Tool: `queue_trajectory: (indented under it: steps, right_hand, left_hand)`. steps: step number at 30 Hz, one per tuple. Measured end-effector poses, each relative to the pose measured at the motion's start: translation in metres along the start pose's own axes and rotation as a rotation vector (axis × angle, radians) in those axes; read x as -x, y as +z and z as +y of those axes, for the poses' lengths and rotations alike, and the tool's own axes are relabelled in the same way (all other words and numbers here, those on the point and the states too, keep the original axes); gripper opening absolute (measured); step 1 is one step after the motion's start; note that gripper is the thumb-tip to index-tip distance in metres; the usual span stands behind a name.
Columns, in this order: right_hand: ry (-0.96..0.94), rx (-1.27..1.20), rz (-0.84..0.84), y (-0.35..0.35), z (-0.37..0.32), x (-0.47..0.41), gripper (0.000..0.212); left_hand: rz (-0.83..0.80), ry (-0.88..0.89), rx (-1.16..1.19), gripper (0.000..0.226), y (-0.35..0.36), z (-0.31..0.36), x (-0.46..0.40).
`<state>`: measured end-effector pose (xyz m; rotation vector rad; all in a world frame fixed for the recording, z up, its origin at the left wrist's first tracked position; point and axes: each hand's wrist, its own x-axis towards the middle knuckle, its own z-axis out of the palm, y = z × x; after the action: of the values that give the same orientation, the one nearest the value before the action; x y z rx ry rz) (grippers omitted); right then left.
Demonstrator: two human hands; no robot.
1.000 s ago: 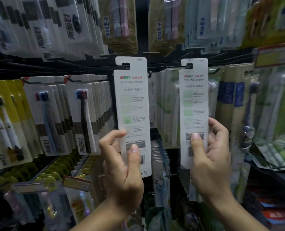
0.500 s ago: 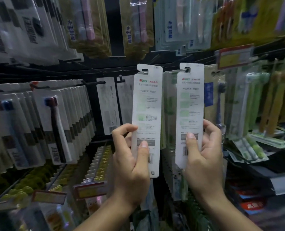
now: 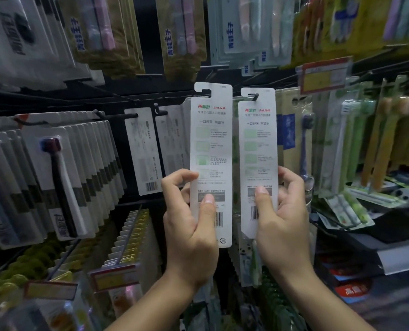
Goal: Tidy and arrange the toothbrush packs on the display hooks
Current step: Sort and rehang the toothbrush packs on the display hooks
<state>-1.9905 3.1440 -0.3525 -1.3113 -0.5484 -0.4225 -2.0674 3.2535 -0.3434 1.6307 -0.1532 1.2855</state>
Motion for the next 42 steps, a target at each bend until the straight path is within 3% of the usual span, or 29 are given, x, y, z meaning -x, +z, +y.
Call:
queue_trajectory:
  steps: [20,32,42]
  right_hand:
    - [-0.016,0.124,0.025,0.003,0.009,-0.007,0.029]
    - [-0.005,0.175,0.045,0.006,0.016,-0.01,0.029]
    - [0.0,0.249,0.059,0.001,0.018,-0.01,0.031]
  left_hand:
    - [-0.02,-0.141,-0.087,0.032,0.012,-0.021,-0.006]
    - [0.018,-0.106,-0.276,0.03,0.005,-0.034,-0.011]
    - [-0.087,-0.041,-0.405,0.038,0.0,-0.031,-0.003]
